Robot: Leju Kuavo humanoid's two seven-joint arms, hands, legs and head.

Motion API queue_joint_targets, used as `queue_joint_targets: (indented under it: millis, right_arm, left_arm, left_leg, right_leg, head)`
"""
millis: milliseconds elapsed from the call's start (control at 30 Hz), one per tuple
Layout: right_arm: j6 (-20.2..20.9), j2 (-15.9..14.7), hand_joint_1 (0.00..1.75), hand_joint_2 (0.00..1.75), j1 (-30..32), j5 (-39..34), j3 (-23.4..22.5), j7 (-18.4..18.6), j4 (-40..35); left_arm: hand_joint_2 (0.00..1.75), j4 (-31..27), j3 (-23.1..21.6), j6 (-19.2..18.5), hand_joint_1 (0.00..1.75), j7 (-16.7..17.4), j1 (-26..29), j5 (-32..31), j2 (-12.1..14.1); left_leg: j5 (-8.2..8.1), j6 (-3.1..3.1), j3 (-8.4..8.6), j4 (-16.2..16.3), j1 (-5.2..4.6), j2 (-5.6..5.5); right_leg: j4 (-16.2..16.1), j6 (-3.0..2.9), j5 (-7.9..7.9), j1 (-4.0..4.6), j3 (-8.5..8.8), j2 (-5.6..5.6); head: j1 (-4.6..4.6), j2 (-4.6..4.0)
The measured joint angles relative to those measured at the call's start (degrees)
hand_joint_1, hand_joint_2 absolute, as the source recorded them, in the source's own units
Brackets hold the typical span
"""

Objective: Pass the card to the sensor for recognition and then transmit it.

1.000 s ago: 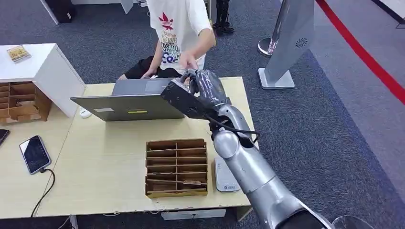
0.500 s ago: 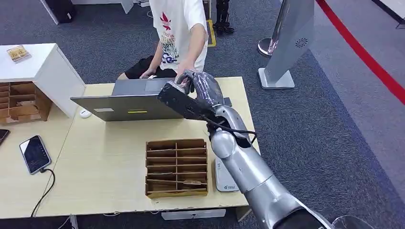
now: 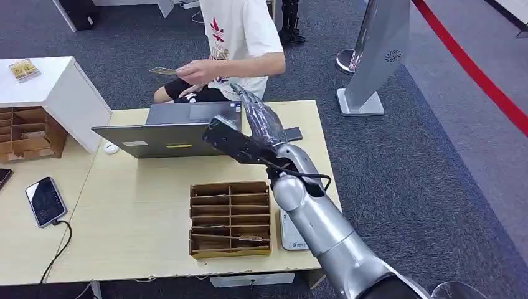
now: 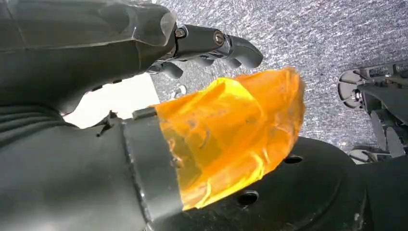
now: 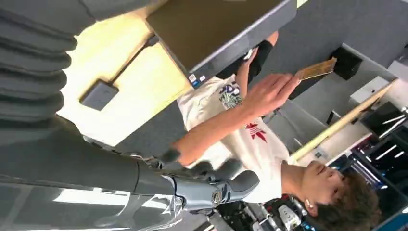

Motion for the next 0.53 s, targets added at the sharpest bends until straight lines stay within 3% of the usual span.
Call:
queue_joint_targets:
  millis: [167,267,433,533]
  right_arm:
    - [6.6,0.0,0.0,0.0,2.8,-11.6,0.0,-3.5,-3.0]
    - [14.6,-0.9,0.0,0.0,6.6,-26.4,0.3,-7.6,-7.6]
    - [25.1,-5.1,0.0,0.0,12.4,-42.7,2.1,-12.8,-14.6]
    - [32.4,-9.3,0.0,0.0,16.3,-50.0,3.4,-16.4,-18.2]
  left_arm:
    - [0.0,0.0,0.2,0.1,0.0,0.0,0.0,1.2,0.1]
    - [0.0,0.0,0.7,0.3,0.0,0.0,0.0,2.3,0.3]
    - [0.0,0.0,1.7,0.4,0.0,-0.1,0.1,3.1,0.6]
    - [0.0,0.0,2.0,0.5,0.0,-0.3,0.1,3.3,0.9]
  left_leg:
    - [0.0,0.0,0.0,0.0,0.0,0.0]
    - [-0.02,-0.01,0.0,0.0,0.0,0.0]
    - [-0.04,0.01,-0.01,0.0,0.0,-0.01]
    - [-0.04,0.01,-0.02,0.0,-0.01,-0.01]
  right_leg:
    - [0.0,0.0,0.0,0.0,-0.02,0.0]
    - [0.0,0.0,-0.02,0.0,-0.04,0.0]
    - [-0.1,0.01,-0.03,0.0,-0.03,-0.01]
    - [-0.1,0.01,-0.02,-0.01,-0.01,-0.01]
  head:
    - [0.0,0.0]
    - [0.0,0.0]
    - [0.0,0.0]
    - [0.0,0.0]
